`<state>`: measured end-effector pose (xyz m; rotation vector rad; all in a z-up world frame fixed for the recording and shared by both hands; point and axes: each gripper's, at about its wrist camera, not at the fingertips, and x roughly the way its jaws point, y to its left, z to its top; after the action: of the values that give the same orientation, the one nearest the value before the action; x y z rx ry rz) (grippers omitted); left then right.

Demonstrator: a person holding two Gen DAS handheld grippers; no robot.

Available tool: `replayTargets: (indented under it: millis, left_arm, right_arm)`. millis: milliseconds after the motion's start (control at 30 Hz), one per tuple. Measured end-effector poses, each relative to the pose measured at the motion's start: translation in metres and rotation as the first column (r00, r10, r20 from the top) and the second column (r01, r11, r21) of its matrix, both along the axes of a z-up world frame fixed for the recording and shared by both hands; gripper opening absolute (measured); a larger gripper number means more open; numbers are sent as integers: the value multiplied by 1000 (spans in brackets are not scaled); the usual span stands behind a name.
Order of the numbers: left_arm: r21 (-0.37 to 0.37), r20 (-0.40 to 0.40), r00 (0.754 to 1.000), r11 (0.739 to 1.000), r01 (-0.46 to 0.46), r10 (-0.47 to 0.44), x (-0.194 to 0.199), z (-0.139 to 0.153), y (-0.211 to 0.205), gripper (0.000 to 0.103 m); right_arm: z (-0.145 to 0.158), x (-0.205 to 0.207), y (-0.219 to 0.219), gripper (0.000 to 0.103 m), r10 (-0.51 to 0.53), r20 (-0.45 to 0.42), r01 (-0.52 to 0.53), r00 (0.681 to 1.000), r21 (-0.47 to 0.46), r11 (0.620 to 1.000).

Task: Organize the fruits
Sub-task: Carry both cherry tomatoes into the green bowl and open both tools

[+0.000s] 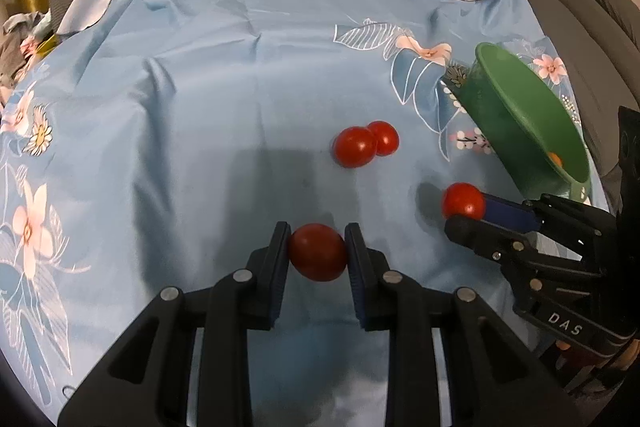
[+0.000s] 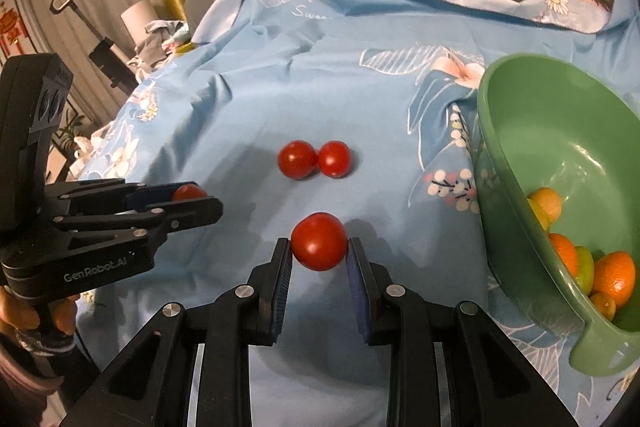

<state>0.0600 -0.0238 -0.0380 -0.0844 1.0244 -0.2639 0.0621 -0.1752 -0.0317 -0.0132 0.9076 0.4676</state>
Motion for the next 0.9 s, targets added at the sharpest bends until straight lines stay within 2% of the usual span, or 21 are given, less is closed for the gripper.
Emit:
replayTargets:
  millis: [900]
  left_arm:
    - [25,103,994,999,45,-48,-46,48,-16,27]
  right_arm:
    - [49,-48,-8,30,-1,123,-2,992,27,1000]
